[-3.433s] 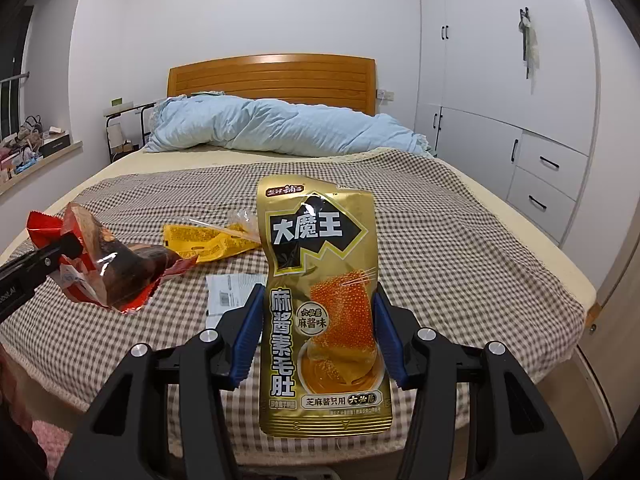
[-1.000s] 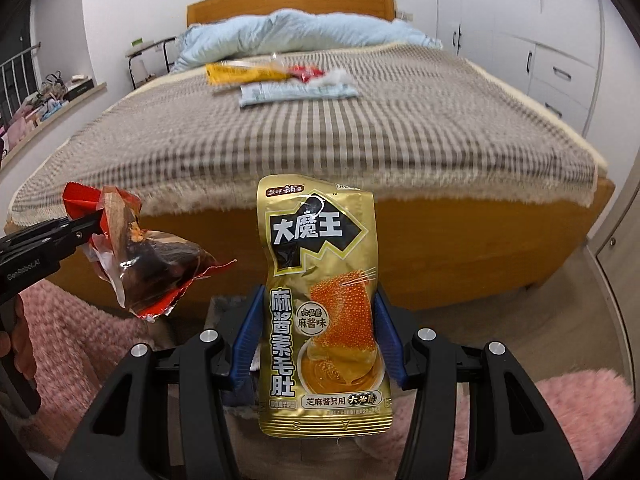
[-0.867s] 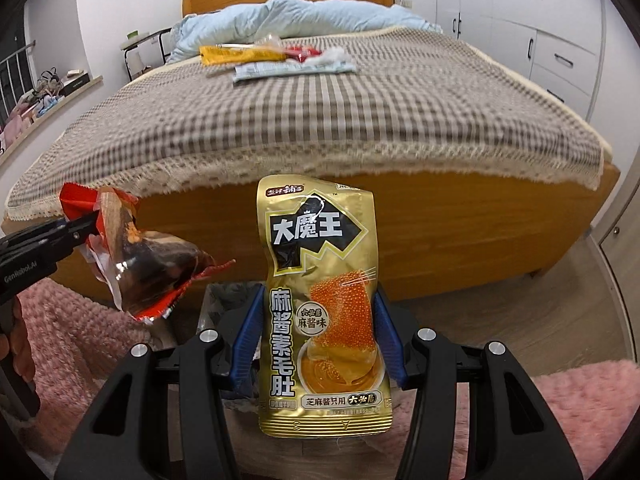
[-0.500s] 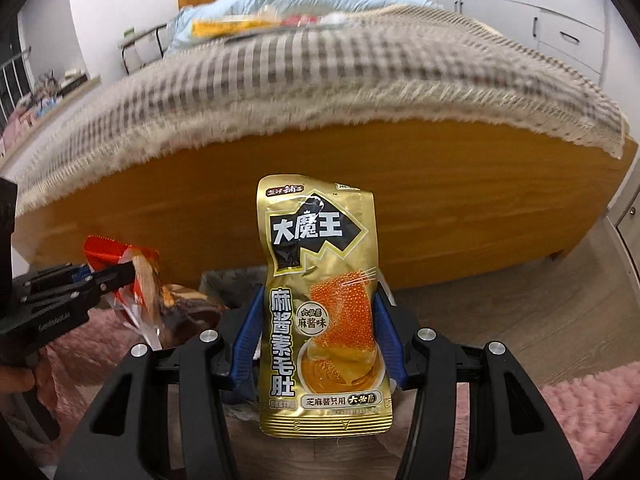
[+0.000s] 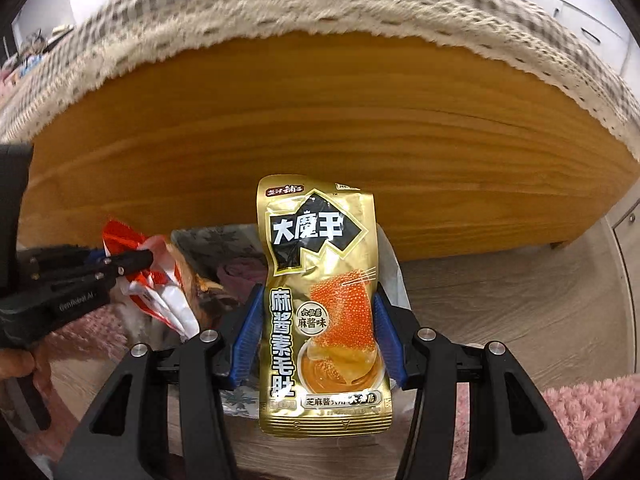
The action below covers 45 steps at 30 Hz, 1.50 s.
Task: Collect trash
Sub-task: 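Carry the red wrapper in the left tool and gold bag in the right tool toward the bin, then open the left tool over the bin releasing the red wrapper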
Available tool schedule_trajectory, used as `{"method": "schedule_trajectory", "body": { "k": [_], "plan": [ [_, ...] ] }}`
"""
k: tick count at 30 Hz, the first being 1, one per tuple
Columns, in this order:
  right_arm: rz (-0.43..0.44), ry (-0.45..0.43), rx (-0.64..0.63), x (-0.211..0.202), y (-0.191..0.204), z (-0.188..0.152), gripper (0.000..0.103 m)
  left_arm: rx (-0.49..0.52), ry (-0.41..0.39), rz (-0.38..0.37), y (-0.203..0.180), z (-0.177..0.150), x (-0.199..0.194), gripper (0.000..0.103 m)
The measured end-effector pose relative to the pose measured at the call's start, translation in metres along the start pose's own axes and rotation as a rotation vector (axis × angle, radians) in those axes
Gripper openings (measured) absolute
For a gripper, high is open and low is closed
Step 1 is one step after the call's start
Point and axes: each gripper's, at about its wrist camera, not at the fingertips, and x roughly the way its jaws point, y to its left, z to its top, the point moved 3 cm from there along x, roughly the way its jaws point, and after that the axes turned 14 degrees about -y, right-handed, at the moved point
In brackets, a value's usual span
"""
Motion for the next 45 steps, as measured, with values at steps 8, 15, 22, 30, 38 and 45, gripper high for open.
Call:
{"method": "schedule_trajectory", "body": {
  "k": [8,15,22,30,38,45],
  "plan": [
    [-0.033,0.051,-0.016,0.018,0.000,-0.008,0.051,-0.055,0.035,-0.065,0.001,-0.001,0.008,0.041],
    [-0.043,0.044,-0.033,0.018,0.003,-0.009,0.051,-0.058,-0.007,-0.047,-0.004,0.007,-0.006,0.097],
    [-0.057,0.056,-0.038,0.028,0.003,-0.009,0.051,-0.089,0.018,-0.022,0.006,0.006,-0.005,0.095],
    [-0.046,0.054,-0.050,0.034,0.009,-0.009,0.051,-0.113,0.014,-0.005,0.013,0.004,-0.007,0.095],
    [-0.026,0.098,-0.036,0.049,0.005,-0.014,0.051,-0.139,0.053,0.029,0.023,0.000,-0.001,0.095],
    [-0.021,0.149,-0.025,0.076,0.004,-0.019,0.051,-0.131,0.070,0.027,0.022,-0.002,0.002,0.095]
  ]
}}
